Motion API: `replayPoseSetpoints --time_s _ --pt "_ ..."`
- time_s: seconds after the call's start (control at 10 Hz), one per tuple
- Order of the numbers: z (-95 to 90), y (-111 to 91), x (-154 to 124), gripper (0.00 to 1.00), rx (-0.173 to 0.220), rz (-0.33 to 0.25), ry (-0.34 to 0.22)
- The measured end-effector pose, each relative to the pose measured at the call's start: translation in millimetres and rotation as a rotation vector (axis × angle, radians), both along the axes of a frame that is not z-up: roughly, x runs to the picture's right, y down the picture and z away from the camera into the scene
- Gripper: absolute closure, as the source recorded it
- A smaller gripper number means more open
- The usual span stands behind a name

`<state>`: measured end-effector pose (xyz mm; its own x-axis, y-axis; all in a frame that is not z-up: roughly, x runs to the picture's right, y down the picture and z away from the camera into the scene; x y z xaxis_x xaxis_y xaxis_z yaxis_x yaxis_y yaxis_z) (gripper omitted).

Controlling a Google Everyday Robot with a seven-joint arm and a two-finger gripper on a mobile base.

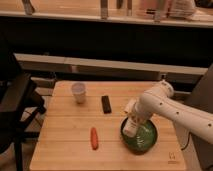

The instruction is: Place the bottle in the ceramic bowl

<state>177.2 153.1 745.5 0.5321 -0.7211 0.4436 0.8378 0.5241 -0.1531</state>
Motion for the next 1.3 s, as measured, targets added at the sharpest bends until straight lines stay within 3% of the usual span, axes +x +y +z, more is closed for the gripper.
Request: replayPoseSetpoints --time_s 0.3,0.9,1.0,1.3 --pt "2.8 2.2 -4.0 0.96 -0.004 -0.011 -0.016" --pt "3.5 5.0 0.7 0.40 -0.006 -0.016 -0.022" --pt "3.7 5.7 0.8 0.38 -0.007 -0.018 -0.025" --pt "3.8 7.4 4.0 0.47 -0.009 -0.021 -0.027"
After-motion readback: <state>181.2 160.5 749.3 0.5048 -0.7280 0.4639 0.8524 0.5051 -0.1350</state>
